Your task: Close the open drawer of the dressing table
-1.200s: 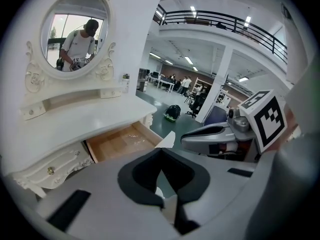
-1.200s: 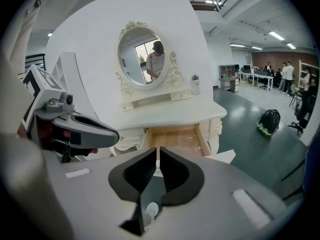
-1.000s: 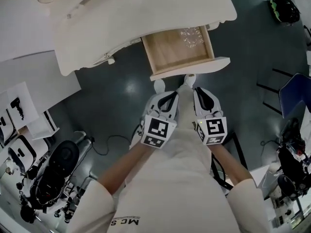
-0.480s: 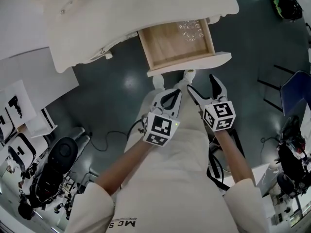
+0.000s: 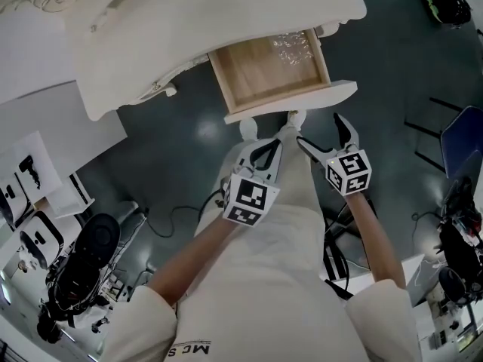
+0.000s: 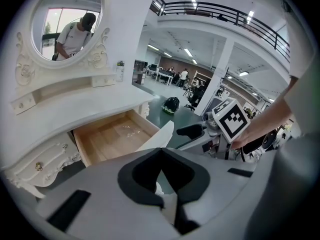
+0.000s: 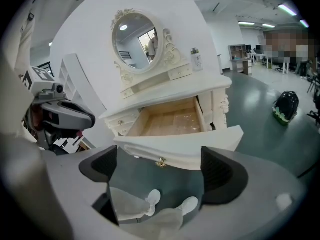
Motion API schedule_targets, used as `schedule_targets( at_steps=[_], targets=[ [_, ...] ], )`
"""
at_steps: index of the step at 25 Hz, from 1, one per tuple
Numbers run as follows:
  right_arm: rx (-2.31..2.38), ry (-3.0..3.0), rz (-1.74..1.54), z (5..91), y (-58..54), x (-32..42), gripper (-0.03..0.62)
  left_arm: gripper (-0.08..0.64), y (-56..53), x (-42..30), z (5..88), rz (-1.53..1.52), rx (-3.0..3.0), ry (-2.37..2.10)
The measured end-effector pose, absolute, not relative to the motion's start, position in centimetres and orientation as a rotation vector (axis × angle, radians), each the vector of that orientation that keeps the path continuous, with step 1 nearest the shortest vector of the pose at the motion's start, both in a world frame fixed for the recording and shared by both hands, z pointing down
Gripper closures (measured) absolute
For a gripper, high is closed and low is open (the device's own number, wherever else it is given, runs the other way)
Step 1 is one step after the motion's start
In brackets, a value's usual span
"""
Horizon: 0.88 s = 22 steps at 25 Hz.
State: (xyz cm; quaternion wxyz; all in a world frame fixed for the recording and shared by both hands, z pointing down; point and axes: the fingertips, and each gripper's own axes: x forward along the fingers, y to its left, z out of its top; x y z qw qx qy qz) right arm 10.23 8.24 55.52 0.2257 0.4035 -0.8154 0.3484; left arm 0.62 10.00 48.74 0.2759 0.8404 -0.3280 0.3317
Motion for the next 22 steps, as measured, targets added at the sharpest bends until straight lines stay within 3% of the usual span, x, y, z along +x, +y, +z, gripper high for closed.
schedule_targets(
  at_steps=[22],
  targets=[
    [1.056,-2.253,0.906,61.1,5.8,15.0,0.084,0.551,9.0,3.3,51.1,0.956,2.266,-0.822]
  ],
)
